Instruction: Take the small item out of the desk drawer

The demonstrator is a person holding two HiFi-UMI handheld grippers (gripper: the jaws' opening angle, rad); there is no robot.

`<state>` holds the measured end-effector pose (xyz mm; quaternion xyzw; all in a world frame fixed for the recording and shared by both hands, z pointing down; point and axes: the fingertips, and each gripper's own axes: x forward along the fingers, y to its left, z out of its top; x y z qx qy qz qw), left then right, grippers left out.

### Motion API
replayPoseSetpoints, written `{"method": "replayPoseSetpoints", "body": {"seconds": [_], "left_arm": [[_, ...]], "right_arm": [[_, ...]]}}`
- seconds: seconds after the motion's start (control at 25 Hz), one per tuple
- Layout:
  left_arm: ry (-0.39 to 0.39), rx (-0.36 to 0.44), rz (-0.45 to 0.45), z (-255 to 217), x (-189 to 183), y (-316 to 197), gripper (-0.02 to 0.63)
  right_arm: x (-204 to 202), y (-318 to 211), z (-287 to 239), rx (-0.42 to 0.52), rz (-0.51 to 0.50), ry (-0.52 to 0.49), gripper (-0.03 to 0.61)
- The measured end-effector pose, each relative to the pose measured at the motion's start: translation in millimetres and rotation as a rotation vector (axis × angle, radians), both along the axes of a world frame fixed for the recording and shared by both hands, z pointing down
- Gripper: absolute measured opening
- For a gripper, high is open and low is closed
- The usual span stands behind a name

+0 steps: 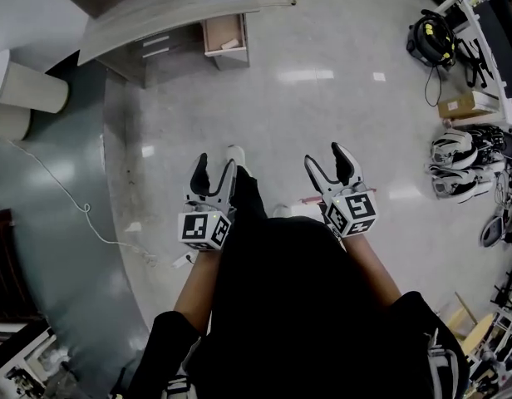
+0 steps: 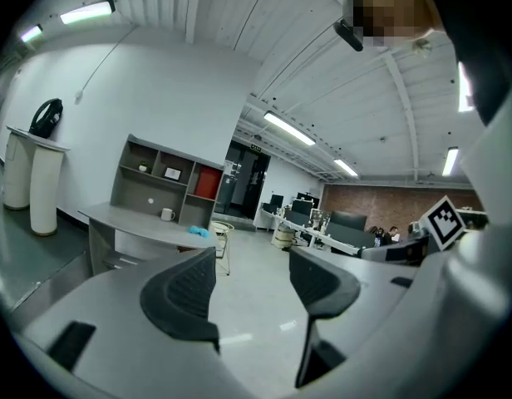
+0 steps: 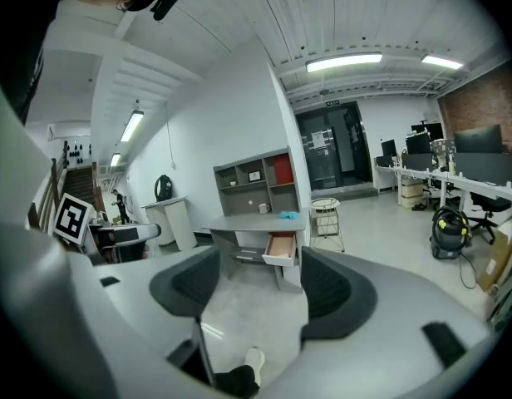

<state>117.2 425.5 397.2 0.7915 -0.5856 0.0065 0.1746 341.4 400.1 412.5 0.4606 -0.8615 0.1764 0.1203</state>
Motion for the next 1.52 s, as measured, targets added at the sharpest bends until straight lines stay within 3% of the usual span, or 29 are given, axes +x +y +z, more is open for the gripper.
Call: {"method": "replayPoseSetpoints", "body": {"seconds": [0.36,0.8,1.2,1.52], "left_arm": [[0.003,0.012,-0.016,4.7,-71.6,-136.7,0.256],[0.038,-0.008,-0.040,1.6,-161.0,-236.6,0.256],[0.079,-0.009,-0.004,3.2,-225.6,-314.1,0.256],[0.105,0.017,-0.043,5.9,-267.2,-331.5,0.256]], "right_arm": [[-76.9,-126.7,8.3,-0.048,-0.058,0.060,0.285],[-168.3,-250.3,-1.7,-0.064,-0.089,0.092,0.285],[-251.9,-324.3,-6.2,-0.064,-0.115,0.126,0.285],[-290.2,-339.8,-4.8,-0.076,-0.151,0.149,0.287]]}}
